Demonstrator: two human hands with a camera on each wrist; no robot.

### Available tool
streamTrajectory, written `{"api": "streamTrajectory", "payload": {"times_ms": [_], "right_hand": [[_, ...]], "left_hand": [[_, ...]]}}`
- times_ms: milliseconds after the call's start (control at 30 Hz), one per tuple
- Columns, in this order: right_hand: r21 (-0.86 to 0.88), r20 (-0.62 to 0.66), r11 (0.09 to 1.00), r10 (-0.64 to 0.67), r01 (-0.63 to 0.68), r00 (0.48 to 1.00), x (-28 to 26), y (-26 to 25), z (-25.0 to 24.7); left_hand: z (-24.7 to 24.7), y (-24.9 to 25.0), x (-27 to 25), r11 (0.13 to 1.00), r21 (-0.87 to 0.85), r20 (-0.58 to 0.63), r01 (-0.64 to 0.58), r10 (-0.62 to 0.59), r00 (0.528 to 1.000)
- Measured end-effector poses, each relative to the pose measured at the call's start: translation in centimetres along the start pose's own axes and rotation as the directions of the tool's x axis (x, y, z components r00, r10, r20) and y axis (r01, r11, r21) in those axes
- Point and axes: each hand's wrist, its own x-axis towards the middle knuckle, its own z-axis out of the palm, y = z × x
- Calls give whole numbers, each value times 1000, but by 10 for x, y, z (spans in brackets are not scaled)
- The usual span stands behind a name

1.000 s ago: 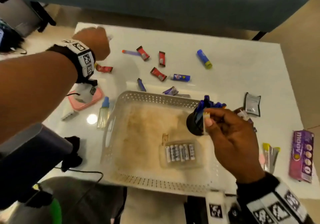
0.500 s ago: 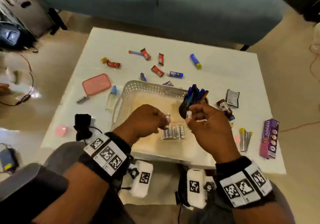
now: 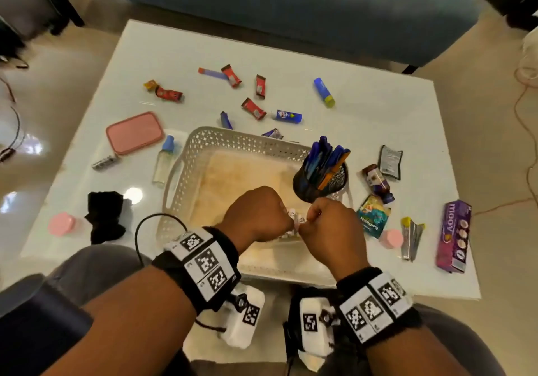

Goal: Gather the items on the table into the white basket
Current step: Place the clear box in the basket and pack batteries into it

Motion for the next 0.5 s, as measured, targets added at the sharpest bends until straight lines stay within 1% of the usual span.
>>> {"api": "streamTrajectory", "payload": {"times_ms": [167, 233, 333, 500], "right_hand": [[-103, -7, 992, -69, 68, 998, 0, 1, 9], [-144, -1, 986, -89, 87, 996, -2, 1, 11], [-190, -3, 977, -103, 100, 995, -2, -2, 14], [-226, 3, 970, -95, 93, 995, 0, -2, 21]], "left_hand": [[18, -8, 7, 995, 80, -35, 54, -52, 998], [23, -11, 7, 991, 117, -60, 62, -55, 997], [24, -12, 10, 990, 127, -85, 59, -48, 995], [26, -15, 9, 989, 136, -84, 55, -44, 996]]}}
